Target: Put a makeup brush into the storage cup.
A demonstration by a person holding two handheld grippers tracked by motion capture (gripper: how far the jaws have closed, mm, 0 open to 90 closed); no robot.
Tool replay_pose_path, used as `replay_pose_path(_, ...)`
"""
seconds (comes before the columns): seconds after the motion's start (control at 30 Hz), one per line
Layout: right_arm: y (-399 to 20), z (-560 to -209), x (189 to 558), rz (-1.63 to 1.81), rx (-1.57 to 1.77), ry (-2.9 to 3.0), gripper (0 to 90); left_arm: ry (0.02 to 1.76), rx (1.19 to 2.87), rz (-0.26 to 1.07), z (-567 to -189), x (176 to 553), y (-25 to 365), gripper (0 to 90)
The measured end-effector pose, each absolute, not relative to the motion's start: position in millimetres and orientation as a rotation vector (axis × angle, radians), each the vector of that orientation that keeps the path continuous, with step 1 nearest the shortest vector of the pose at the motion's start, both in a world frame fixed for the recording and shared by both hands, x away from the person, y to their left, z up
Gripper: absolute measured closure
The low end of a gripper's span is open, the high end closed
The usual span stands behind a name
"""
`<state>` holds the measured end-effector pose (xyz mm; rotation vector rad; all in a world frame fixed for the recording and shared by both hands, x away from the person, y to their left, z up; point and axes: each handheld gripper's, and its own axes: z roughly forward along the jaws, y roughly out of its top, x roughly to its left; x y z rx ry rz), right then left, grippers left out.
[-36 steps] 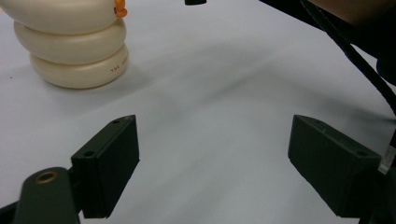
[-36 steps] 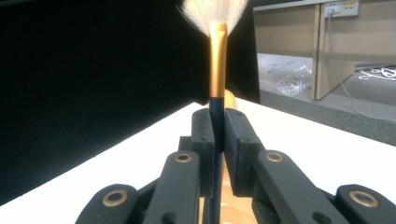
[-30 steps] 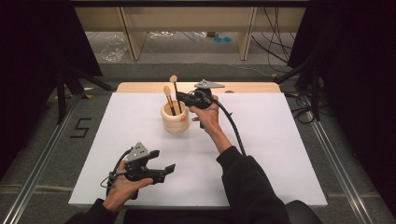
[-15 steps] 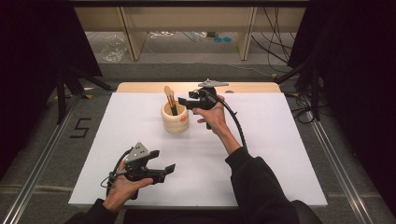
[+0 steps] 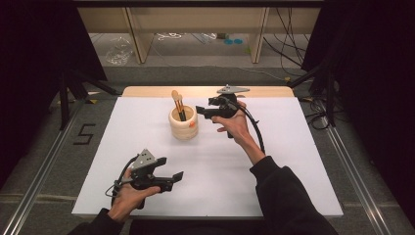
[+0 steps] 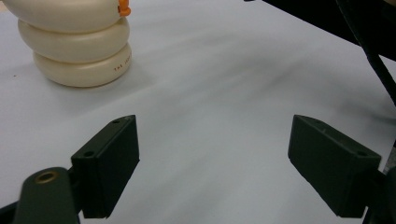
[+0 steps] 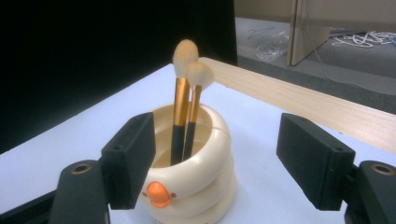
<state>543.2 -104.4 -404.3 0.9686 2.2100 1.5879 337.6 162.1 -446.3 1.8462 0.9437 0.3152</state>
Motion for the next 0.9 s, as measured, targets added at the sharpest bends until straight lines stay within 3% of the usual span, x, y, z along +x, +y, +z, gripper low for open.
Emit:
replay_pose_path(0.2, -111.6, -397.5, 535.5, 1.566, 0.986, 2.194, 20.4, 0.94, 1.847, 0.316, -446.2, 337.4, 161.9, 16.3)
replay_pose_path(0.9, -123.4, -391.4, 514.6, 1.557, 0.931, 2.19, 20.8, 0.929, 1.841, 0.315, -445.2, 337.8, 162.0, 16.3)
